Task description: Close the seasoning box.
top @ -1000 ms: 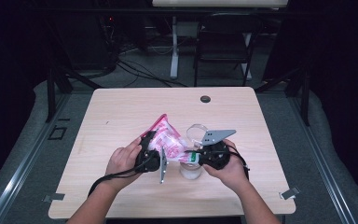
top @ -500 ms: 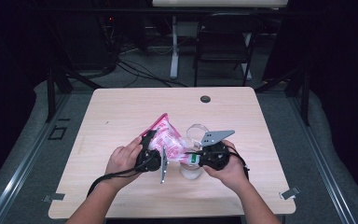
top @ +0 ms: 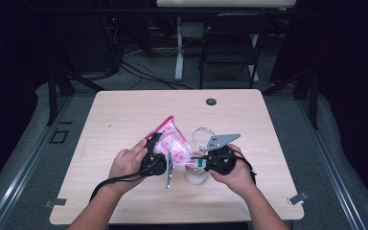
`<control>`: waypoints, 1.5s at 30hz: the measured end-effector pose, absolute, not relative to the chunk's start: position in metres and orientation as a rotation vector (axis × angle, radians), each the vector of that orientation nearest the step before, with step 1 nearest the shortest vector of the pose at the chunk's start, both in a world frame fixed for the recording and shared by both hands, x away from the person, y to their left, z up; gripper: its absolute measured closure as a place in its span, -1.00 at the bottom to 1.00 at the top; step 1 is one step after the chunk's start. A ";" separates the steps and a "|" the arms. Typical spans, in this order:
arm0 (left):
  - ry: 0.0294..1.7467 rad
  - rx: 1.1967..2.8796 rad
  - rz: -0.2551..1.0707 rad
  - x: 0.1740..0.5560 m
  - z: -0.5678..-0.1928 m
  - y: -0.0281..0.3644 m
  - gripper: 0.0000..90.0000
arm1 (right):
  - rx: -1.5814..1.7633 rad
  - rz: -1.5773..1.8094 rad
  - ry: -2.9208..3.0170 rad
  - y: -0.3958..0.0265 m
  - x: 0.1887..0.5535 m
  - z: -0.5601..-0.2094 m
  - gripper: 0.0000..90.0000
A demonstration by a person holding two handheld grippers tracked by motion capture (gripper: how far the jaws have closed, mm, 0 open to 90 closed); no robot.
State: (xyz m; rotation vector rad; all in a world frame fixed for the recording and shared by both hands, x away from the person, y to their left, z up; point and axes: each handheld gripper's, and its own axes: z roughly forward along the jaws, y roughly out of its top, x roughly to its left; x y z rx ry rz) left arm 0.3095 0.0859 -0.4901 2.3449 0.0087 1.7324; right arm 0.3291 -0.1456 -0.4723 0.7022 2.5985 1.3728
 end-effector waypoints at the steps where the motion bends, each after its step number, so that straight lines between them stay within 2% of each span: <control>1: 0.007 2.346 1.733 0.310 -0.490 0.086 0.41 | 0.702 1.371 2.600 -0.145 0.329 -0.472 1.00; 45: -0.027 2.329 1.766 0.309 -0.485 0.083 0.42 | 0.706 1.348 2.618 -0.143 0.331 -0.478 1.00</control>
